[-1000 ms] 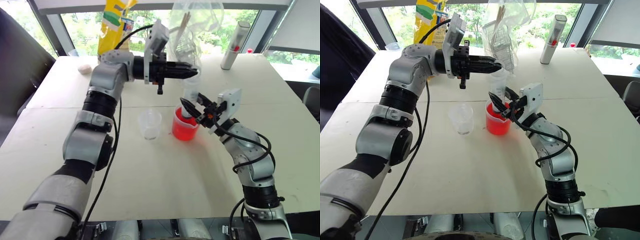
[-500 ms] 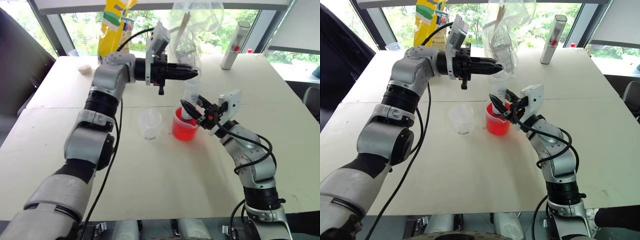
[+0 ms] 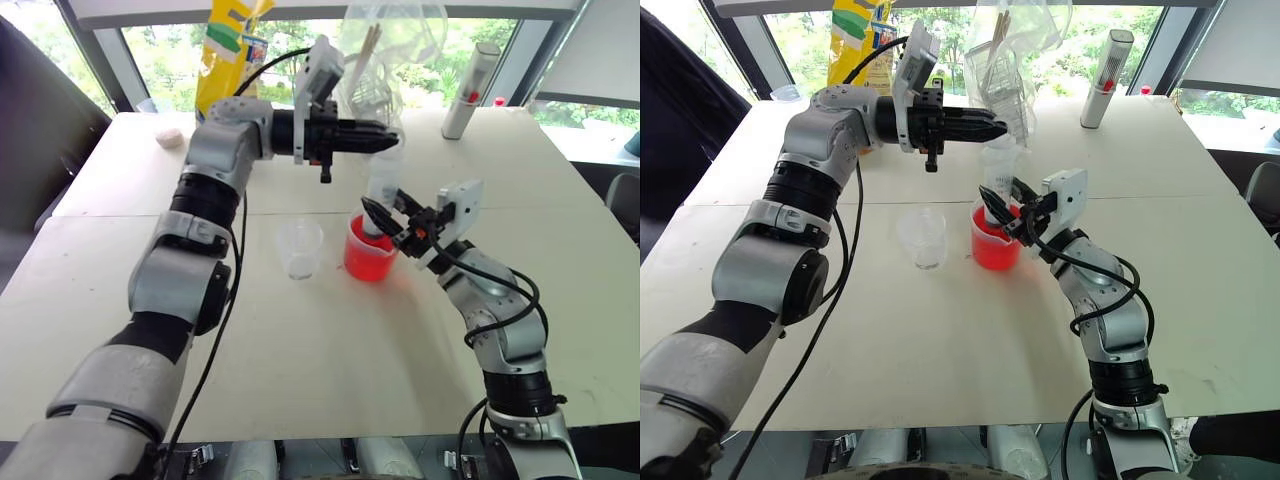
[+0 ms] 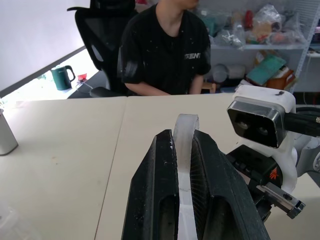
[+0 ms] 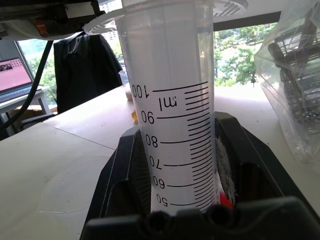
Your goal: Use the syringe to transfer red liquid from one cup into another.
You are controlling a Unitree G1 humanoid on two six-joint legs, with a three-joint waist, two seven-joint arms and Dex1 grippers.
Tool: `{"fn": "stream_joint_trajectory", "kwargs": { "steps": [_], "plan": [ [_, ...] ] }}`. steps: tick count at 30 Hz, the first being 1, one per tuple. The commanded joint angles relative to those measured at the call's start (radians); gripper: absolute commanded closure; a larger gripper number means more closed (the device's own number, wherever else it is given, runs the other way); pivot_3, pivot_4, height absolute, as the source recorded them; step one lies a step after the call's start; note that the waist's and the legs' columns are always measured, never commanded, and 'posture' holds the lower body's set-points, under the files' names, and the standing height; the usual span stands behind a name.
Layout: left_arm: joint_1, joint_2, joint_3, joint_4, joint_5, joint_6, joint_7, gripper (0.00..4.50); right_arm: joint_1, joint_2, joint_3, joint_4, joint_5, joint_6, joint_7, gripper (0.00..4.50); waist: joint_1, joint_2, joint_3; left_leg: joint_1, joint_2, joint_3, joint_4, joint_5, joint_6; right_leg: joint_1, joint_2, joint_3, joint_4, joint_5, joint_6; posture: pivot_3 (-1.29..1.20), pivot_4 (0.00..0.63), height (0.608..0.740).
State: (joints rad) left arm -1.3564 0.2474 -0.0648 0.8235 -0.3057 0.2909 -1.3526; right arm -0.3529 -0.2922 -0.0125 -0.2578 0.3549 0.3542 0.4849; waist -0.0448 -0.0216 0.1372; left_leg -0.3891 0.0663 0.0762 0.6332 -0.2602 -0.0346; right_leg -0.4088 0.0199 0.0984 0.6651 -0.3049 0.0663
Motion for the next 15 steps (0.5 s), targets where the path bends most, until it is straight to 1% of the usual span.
{"fn": "stream_joint_trajectory", "kwargs": {
  "steps": [1, 15],
  "plan": [
    [-0.100, 0.018, 0.086, -0.036, -0.036, -0.056, 0.055, 4.45, 0.026, 0.000, 0.047, 0.016, -0.005, 0.014, 0.030, 3.10, 0.000, 0.000, 0.000, 0.000, 0.000, 0.000, 0.000, 0.000, 0.000, 0.000, 0.000, 0.000, 0.000, 0.000, 0.000, 0.00, 0.150, 0.739],
    [-0.109, 0.015, 0.090, -0.023, -0.036, -0.071, 0.064, 4.45, 0.017, 0.000, 0.050, 0.013, -0.005, 0.017, 0.028, 3.10, 0.000, 0.000, 0.000, 0.000, 0.000, 0.000, 0.000, 0.000, 0.000, 0.000, 0.000, 0.000, 0.000, 0.000, 0.000, 0.00, 0.150, 0.739]
  ]
}}
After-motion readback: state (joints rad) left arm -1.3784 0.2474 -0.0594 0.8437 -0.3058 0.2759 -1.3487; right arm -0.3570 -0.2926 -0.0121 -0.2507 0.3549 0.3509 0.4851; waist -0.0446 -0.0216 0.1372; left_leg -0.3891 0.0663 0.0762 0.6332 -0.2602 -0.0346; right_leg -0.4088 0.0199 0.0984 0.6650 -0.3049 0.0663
